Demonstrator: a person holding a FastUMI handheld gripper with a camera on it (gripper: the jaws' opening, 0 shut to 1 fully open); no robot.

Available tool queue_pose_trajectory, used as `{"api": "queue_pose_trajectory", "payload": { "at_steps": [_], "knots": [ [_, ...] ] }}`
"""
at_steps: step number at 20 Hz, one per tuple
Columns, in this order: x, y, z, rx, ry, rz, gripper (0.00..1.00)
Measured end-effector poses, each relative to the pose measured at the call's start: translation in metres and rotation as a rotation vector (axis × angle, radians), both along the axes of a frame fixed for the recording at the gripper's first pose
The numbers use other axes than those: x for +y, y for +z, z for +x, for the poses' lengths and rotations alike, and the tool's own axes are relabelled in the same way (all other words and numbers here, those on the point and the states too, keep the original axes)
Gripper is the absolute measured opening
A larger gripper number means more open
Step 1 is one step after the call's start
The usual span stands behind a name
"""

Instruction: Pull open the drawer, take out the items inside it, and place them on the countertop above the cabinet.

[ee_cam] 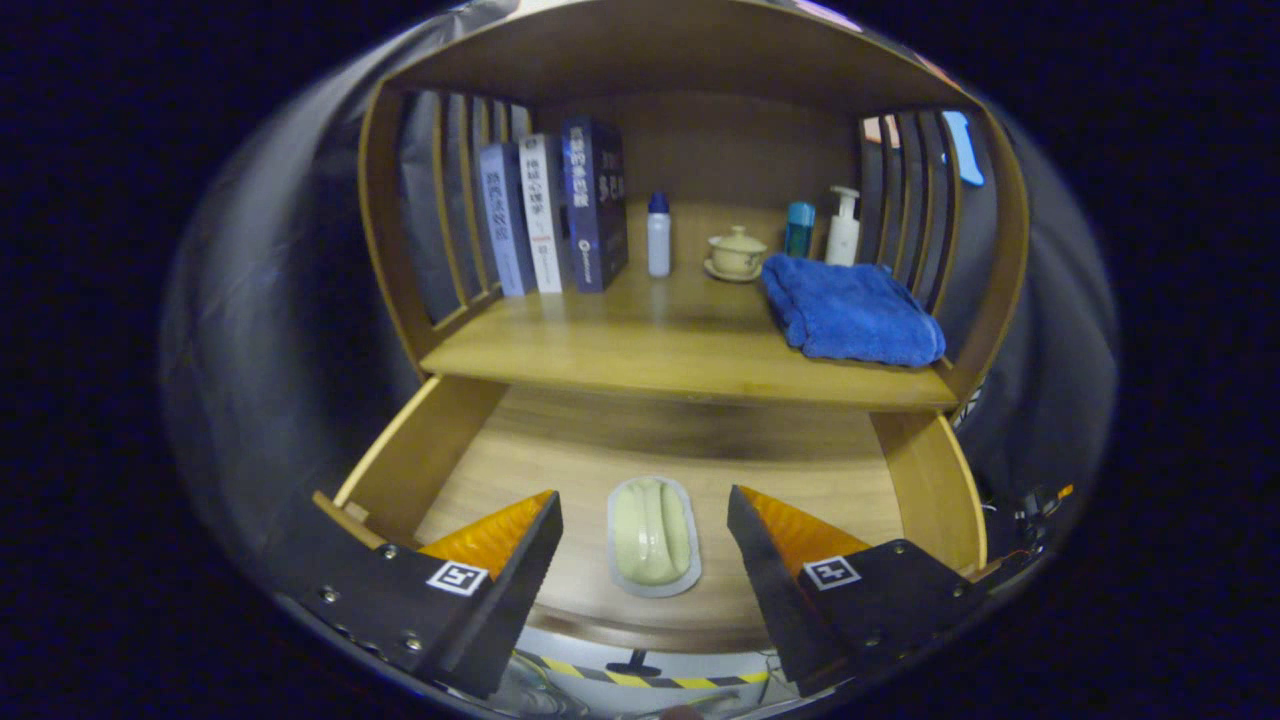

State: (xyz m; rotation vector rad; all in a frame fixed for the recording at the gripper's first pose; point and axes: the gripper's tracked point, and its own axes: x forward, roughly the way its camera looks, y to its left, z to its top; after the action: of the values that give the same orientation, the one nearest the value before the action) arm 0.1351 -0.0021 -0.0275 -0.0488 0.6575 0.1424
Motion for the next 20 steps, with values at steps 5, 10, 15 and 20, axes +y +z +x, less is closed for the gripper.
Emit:
{"api": "queue_pose_trajectory", "payload": {
  "at_steps": [5,10,15,20],
  "knots": [
    [0.010,-0.041,0.014,0.132,-0.018,0.067,0.98],
    [0.005,-0.065,0.022,0.196,-0.028,0.058,0.75],
    [0.021,-0.077,0.003,0.272,0.027,0.135,0.12],
    [0.030,-0.030,-0.014,0.122,0.103,0.130,0.12]
  ]
}}
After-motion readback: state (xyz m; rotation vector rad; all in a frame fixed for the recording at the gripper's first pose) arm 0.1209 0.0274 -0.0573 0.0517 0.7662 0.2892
